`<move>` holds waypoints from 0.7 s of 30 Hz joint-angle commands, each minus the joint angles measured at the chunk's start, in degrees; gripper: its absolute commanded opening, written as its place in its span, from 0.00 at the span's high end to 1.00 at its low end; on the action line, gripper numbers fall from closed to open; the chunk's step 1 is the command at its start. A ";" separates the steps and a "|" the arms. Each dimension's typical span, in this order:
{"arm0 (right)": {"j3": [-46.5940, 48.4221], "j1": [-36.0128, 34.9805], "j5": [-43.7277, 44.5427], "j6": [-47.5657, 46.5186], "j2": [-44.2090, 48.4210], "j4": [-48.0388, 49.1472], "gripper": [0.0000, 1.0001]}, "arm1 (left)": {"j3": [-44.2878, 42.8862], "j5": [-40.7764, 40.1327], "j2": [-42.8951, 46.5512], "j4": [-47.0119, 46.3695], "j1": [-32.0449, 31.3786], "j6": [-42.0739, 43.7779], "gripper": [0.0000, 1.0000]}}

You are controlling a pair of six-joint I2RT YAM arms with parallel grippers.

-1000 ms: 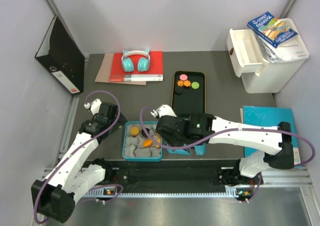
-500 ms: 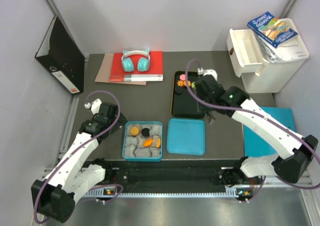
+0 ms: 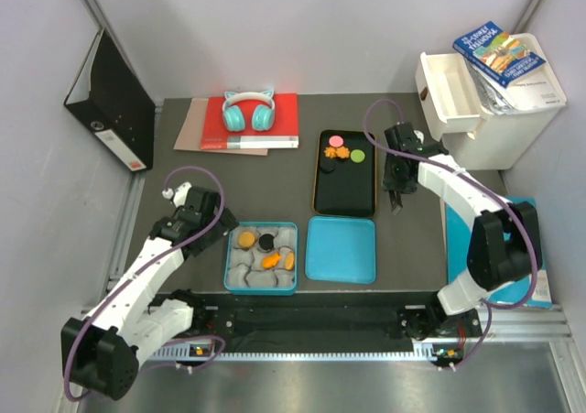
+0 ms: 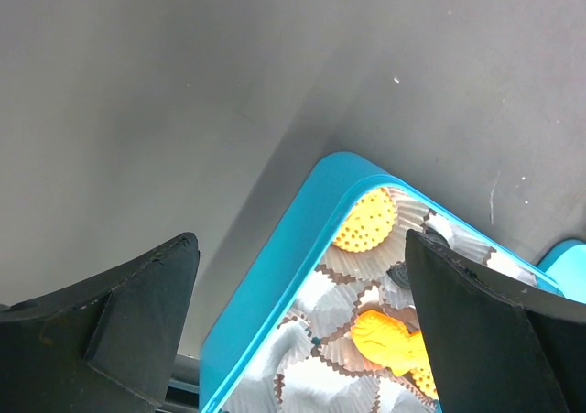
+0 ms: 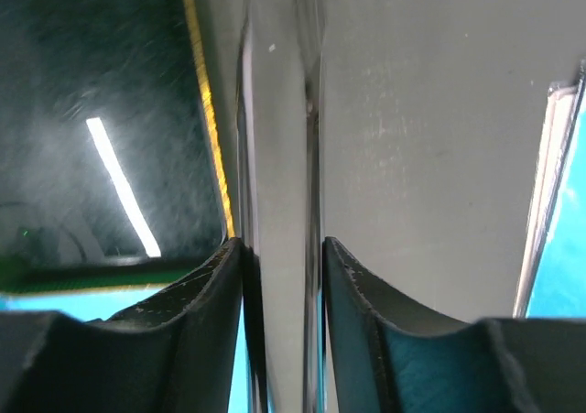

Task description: Pack the cookies

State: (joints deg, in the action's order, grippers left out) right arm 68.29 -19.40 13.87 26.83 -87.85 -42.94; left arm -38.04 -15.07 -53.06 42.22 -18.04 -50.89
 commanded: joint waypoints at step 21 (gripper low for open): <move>0.27 8.15 -0.33 3.05 -9.27 5.31 0.26 | -1.42 1.62 -0.29 -1.61 0.20 0.71 0.02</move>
State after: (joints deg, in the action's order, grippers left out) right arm 68.29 -11.92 12.93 28.58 -99.09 -39.81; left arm -38.04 -13.69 -53.30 41.95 -18.04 -50.83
